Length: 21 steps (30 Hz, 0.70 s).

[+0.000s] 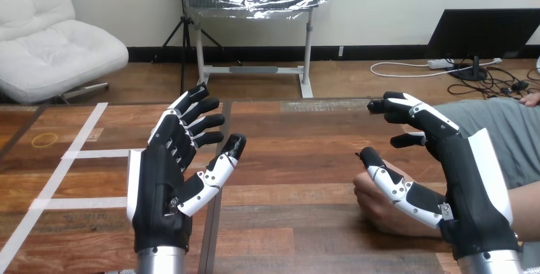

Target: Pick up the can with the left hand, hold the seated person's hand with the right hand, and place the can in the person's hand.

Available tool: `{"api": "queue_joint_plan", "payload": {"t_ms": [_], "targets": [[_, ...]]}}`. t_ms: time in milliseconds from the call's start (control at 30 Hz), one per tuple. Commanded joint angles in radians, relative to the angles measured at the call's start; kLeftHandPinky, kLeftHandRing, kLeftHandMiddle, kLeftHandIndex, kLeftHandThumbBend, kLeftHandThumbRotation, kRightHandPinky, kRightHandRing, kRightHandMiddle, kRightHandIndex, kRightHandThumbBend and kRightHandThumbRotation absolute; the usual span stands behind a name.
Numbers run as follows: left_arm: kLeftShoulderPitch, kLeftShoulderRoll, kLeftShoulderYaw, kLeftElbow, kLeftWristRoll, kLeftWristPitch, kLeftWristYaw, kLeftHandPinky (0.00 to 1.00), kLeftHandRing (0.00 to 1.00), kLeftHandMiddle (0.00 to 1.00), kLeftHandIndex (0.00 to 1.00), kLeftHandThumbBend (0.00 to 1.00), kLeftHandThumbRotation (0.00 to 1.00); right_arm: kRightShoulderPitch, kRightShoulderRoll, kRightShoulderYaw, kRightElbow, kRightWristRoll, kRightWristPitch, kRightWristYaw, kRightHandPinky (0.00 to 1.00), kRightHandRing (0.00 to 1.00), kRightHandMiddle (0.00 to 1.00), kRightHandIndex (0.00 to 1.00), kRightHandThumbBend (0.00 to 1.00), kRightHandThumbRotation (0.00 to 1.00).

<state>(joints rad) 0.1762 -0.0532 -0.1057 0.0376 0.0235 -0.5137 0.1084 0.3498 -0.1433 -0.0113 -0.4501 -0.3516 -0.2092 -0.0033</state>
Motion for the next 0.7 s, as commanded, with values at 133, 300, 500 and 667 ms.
{"api": "queue_joint_plan", "payload": {"t_ms": [133, 300, 500, 667], "targets": [[-0.033, -0.027, -0.016, -0.052, 0.002, 0.001, -0.011, 0.64, 0.71, 0.76, 0.78, 0.54, 0.11, -0.067, -0.013, -0.006, -0.004, 0.016, 0.000, 0.005, 0.64, 0.79, 0.85, 0.71, 0.47, 0.00], [-0.034, -0.028, -0.015, -0.052, 0.004, 0.001, -0.012, 0.64, 0.71, 0.76, 0.78, 0.54, 0.11, -0.067, -0.016, -0.005, -0.003, 0.014, -0.004, 0.002, 0.63, 0.78, 0.84, 0.71, 0.48, 0.00], [-0.033, -0.030, -0.015, -0.055, 0.014, 0.006, -0.006, 0.63, 0.70, 0.75, 0.78, 0.54, 0.12, -0.066, -0.018, -0.006, -0.002, 0.021, -0.006, 0.003, 0.63, 0.77, 0.84, 0.71, 0.48, 0.00], [-0.031, -0.030, -0.018, -0.058, 0.011, 0.009, -0.009, 0.63, 0.70, 0.75, 0.78, 0.54, 0.12, -0.066, -0.019, -0.006, -0.002, 0.016, -0.005, 0.002, 0.63, 0.77, 0.84, 0.71, 0.48, 0.00]]}}
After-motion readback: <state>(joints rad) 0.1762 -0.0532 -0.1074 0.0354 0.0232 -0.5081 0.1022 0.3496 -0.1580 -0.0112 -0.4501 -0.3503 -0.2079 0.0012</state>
